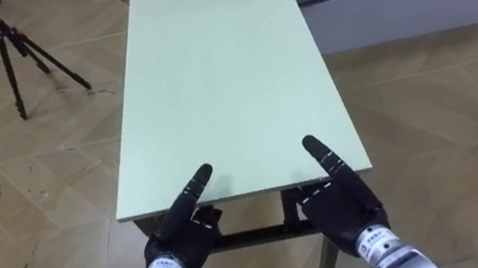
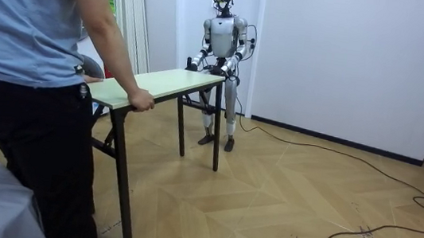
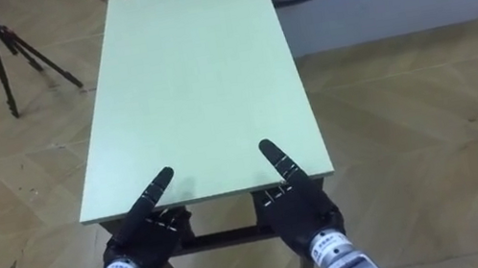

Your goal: Move table with human

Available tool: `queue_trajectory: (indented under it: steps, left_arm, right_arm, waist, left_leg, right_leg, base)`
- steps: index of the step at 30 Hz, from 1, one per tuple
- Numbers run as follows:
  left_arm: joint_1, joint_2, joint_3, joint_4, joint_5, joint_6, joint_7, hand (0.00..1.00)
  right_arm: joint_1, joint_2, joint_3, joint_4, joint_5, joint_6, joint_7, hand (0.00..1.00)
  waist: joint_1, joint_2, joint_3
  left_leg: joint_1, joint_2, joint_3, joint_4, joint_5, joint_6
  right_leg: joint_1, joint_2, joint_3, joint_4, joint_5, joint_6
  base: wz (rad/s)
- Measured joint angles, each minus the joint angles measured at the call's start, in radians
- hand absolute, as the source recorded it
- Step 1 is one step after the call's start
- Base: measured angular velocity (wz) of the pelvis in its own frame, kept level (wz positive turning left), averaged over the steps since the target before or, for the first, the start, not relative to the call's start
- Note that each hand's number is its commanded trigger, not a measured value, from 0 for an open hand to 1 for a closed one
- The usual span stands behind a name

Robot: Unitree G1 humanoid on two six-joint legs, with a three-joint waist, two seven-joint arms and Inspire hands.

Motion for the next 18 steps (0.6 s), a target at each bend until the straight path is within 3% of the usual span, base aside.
queue_trajectory:
  steps: [16, 17, 18]
  left_arm:
    - [-0.012, -0.005, 0.021, -0.060, -0.023, -0.005, 0.061, 0.00]
    - [-0.012, -0.005, 0.021, -0.061, -0.023, -0.005, 0.063, 0.17]
    - [-0.012, -0.005, 0.022, -0.062, -0.023, -0.005, 0.066, 0.62]
  right_arm:
    - [-0.007, 0.003, -0.001, 0.007, 0.006, -0.027, 0.022, 0.00]
    - [-0.007, 0.003, -0.001, 0.008, 0.006, -0.027, 0.022, 0.00]
    - [-0.007, 0.002, -0.001, 0.007, 0.006, -0.026, 0.022, 0.00]
  waist:
    - [0.014, -0.009, -0.0025]
    - [0.015, -0.009, -0.0025]
    - [0.015, -0.009, -0.0025]
  left_leg:
    - [-0.023, 0.001, 0.001, 0.005, 0.000, 0.000]
    - [-0.022, 0.001, 0.000, 0.005, 0.000, 0.000]
    - [-0.020, 0.001, -0.002, 0.004, 0.000, 0.000]
  right_leg:
    - [-0.022, -0.001, -0.004, 0.002, 0.003, -0.002]
    - [-0.021, -0.001, -0.003, 0.001, 0.003, -0.002]
    - [-0.020, 0.000, -0.003, 0.002, 0.003, -0.002]
  base:
    - [0.00]
    - [0.00]
    - [0.00]
